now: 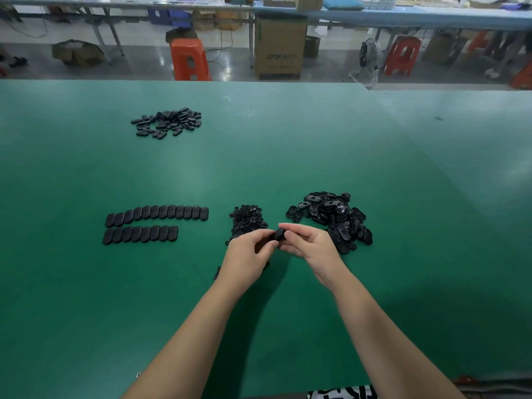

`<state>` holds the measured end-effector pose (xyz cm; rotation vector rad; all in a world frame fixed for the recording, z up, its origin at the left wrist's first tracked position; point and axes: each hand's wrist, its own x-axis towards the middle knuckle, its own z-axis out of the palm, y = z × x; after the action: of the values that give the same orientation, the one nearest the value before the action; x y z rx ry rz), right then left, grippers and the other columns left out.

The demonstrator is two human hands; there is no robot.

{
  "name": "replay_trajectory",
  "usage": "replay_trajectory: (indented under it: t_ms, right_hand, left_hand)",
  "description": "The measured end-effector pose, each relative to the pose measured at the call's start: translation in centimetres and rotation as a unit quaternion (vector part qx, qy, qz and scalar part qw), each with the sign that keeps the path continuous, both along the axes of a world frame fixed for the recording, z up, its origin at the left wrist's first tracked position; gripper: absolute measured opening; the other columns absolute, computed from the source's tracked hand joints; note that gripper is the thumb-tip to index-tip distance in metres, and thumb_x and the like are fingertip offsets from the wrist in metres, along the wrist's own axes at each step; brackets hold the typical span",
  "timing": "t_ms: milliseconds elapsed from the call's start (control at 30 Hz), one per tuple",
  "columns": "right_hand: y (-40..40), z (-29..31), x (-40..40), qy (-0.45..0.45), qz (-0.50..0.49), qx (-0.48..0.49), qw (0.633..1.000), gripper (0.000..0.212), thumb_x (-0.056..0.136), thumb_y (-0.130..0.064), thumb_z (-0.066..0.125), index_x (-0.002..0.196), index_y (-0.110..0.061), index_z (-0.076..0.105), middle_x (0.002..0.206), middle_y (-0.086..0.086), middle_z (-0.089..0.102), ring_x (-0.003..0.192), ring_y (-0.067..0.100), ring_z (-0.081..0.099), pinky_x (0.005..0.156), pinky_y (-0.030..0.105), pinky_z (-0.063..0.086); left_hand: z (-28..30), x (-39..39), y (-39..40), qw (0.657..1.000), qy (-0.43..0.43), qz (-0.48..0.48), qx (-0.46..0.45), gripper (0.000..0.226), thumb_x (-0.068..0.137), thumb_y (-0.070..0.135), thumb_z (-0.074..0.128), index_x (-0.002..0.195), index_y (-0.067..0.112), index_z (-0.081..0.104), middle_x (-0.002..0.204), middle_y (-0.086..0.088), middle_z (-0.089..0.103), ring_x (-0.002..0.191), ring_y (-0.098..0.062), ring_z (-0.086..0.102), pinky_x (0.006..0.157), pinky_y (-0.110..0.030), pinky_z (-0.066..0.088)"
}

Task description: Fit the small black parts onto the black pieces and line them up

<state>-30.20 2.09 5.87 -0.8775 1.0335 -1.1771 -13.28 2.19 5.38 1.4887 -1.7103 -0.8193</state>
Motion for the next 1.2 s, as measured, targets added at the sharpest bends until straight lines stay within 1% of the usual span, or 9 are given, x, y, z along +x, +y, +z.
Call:
replay_trajectory:
  t_ms: [133,200,300,433,567,667,800,933,1200]
  right_hand:
    - [-0.1,-0.5,0.3,0.031,0.006,-0.003,1.000,0.018,0.097,0.000,0.062,0.109,-0.009,0.073,0.095,0.011,0.077,0.083,0.018,0.075,0.076,0.023,0.060]
    - [-0.3,-1.0,0.0,0.142,-0.006,-0.017,0.990,0.014,0.099,-0.007,0.063,0.106,-0.015,0.073,0.098,0.010,0.076,0.079,0.013,0.074,0.073,0.026,0.061]
    - [-0.6,-2.1,-1.4,0.410,-0.046,-0.050,0.909,0.015,0.100,-0.022,0.060,0.108,-0.022,0.074,0.092,-0.004,0.075,0.081,0.011,0.072,0.075,0.030,0.059]
    - [-0.2,-4.1,-2.6,0.533,-0.081,-0.097,0.836,0.020,0.102,-0.021,0.057,0.112,-0.016,0.073,0.101,-0.006,0.068,0.088,0.010,0.061,0.080,0.027,0.051]
    - [0.1,-5.5,-2.4,0.574,-0.077,-0.136,0.804,0.018,0.100,-0.015,0.058,0.109,-0.013,0.074,0.103,-0.007,0.066,0.092,0.008,0.059,0.083,0.022,0.048]
    - [-0.2,-5.5,-2.4,0.564,-0.074,-0.132,0.812,0.017,0.099,-0.014,0.058,0.107,-0.013,0.074,0.100,-0.010,0.063,0.091,0.008,0.059,0.083,0.026,0.051]
    - [-0.2,-5.7,-2.7,0.553,-0.076,-0.130,0.819,0.016,0.099,-0.013,0.059,0.104,-0.014,0.074,0.097,-0.012,0.061,0.087,0.006,0.059,0.079,0.020,0.047]
    - [-0.3,-5.8,-2.8,0.545,-0.082,-0.122,0.826,0.015,0.099,-0.012,0.059,0.101,-0.015,0.074,0.095,-0.014,0.060,0.082,-0.005,0.056,0.071,0.008,0.040]
    - [-0.3,-6.1,-2.9,0.538,-0.089,-0.115,0.830,0.015,0.099,-0.012,0.060,0.098,-0.016,0.074,0.091,-0.020,0.057,0.082,-0.008,0.056,0.068,0.005,0.038]
  left_hand:
    - [0.4,0.4,0.1,0.997,-0.069,0.008,-0.036,0.019,0.088,0.026,0.070,0.107,0.024,0.074,0.092,0.012,0.071,0.085,-0.009,0.063,0.080,-0.029,0.051]
    - [0.3,1.3,-0.2,0.995,-0.082,0.054,-0.031,0.022,0.088,0.030,0.068,0.109,0.024,0.073,0.098,0.006,0.071,0.090,-0.014,0.063,0.082,-0.031,0.051]
    - [-0.1,4.1,-1.0,0.985,-0.089,0.145,0.010,0.020,0.089,0.034,0.065,0.104,0.024,0.073,0.097,0.005,0.070,0.082,-0.016,0.064,0.074,-0.034,0.053]
    - [-1.1,8.2,-1.6,0.953,-0.182,0.238,0.043,0.021,0.092,0.036,0.061,0.100,0.020,0.071,0.091,0.000,0.066,0.068,-0.020,0.062,0.057,-0.031,0.049]
    - [-2.0,10.5,-1.6,0.921,-0.276,0.265,0.078,0.022,0.094,0.034,0.056,0.101,0.016,0.066,0.093,-0.001,0.058,0.071,-0.023,0.058,0.061,-0.033,0.051]
    - [-2.6,10.8,-1.5,0.911,-0.305,0.264,0.082,0.024,0.095,0.033,0.055,0.102,0.013,0.065,0.097,-0.004,0.054,0.074,-0.024,0.055,0.062,-0.034,0.050]
    - [-2.9,10.7,-1.2,0.912,-0.311,0.256,0.079,0.027,0.097,0.036,0.055,0.105,0.012,0.064,0.100,-0.004,0.054,0.073,-0.024,0.057,0.062,-0.037,0.054]
    - [-3.0,11.0,-0.4,0.927,-0.290,0.234,0.037,0.033,0.095,0.032,0.061,0.123,0.016,0.062,0.115,-0.005,0.055,0.075,-0.025,0.058,0.059,-0.033,0.050]
    - [-3.7,11.3,0.7,0.936,-0.294,0.194,-0.025,0.025,0.096,0.024,0.062,0.119,0.017,0.071,0.110,-0.001,0.061,0.069,-0.021,0.059,0.055,-0.030,0.048]
